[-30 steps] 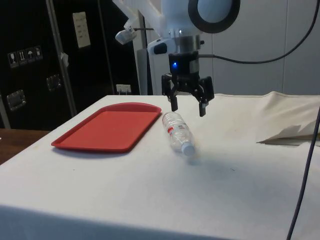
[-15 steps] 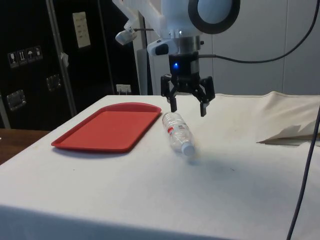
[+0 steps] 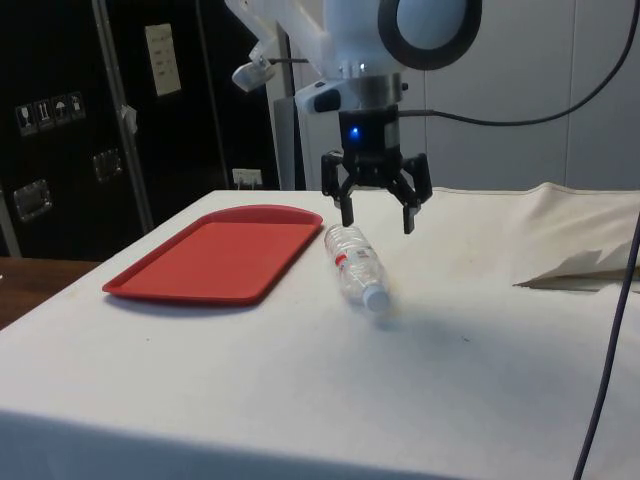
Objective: Place the bottle upright on the tray.
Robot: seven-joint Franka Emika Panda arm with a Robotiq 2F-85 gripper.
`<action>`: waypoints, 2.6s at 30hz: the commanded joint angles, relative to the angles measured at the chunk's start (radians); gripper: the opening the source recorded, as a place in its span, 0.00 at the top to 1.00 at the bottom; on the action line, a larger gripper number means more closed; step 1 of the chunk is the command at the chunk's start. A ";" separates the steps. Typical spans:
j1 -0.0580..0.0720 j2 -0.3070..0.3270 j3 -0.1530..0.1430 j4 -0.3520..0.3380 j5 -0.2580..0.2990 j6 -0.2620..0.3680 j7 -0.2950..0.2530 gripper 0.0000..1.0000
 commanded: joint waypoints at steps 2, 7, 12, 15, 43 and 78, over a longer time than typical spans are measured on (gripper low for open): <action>0.001 0.005 0.001 -0.002 0.000 0.018 -0.013 0.00; 0.001 0.006 0.001 -0.003 0.000 0.019 -0.031 0.00; 0.001 0.009 0.001 -0.005 0.000 0.023 -0.058 0.00; 0.002 0.012 0.001 -0.005 0.000 0.025 -0.070 0.00; 0.001 0.071 0.005 0.027 0.011 0.061 -0.186 0.00; 0.000 0.134 0.006 0.078 0.004 0.087 -0.322 0.00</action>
